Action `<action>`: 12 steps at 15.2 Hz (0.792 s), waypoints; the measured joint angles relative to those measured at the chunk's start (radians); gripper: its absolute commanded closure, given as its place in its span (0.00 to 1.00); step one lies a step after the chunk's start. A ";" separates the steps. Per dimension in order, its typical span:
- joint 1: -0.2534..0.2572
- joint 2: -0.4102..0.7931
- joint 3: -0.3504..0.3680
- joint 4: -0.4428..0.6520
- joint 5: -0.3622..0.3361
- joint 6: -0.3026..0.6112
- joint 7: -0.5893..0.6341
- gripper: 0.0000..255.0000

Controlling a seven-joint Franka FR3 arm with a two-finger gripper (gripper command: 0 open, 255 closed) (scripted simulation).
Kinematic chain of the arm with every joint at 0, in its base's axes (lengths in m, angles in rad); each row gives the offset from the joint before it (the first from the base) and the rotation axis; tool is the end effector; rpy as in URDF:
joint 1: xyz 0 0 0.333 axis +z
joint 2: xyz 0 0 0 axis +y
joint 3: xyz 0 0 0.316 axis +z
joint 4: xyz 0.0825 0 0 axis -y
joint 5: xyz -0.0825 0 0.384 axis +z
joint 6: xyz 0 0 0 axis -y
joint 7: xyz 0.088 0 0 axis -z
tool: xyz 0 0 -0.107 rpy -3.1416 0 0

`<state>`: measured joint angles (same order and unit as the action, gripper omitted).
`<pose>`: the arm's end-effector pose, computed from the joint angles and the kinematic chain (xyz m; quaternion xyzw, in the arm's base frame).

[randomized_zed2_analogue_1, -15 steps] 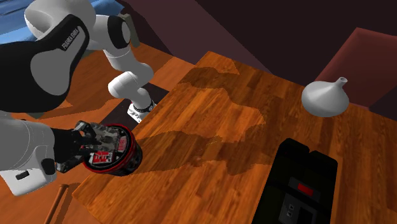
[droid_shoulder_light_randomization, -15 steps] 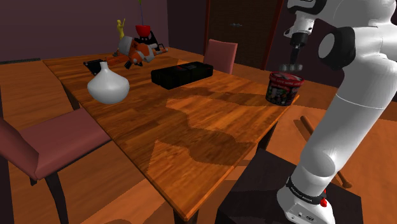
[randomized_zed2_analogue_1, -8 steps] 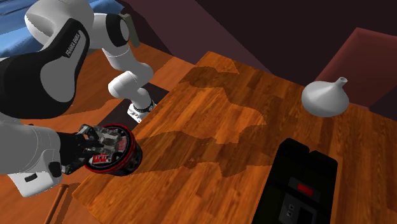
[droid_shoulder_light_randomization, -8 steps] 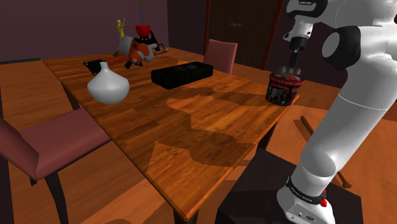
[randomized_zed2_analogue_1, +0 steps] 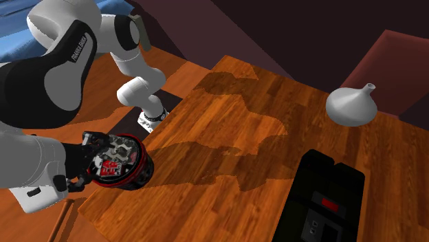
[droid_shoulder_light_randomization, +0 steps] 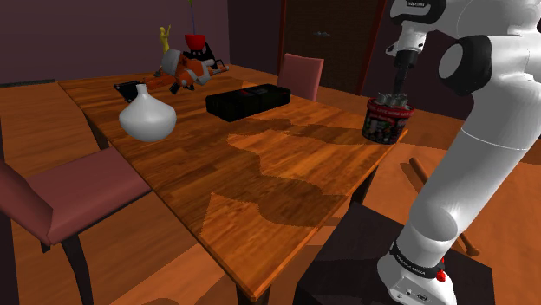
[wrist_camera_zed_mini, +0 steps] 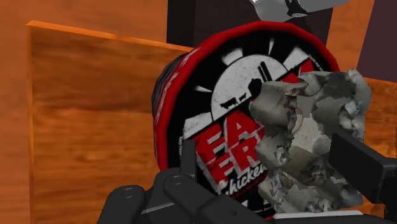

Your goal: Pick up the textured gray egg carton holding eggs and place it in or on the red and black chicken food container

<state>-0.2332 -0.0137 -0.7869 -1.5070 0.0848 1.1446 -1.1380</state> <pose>0.2699 -0.4233 0.6300 -0.9810 -0.0693 0.0423 0.1761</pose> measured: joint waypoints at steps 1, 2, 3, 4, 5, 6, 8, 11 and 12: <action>0.000 0.000 0.000 0.000 0.000 0.000 0.000 0.00; -0.007 0.023 -0.008 0.035 0.012 -0.019 -0.011 0.00; -0.020 0.056 -0.019 0.086 0.030 -0.049 -0.030 0.00; -0.035 0.091 -0.029 0.144 0.052 -0.084 -0.047 0.00; -0.053 0.124 -0.037 0.208 0.073 -0.126 -0.063 0.00; -0.067 0.149 -0.043 0.249 0.088 -0.151 -0.075 0.00; -0.080 0.172 -0.046 0.281 0.102 -0.169 -0.086 0.00; -0.085 0.181 -0.047 0.294 0.107 -0.176 -0.091 0.00; -0.086 0.182 -0.047 0.295 0.108 -0.177 -0.091 0.00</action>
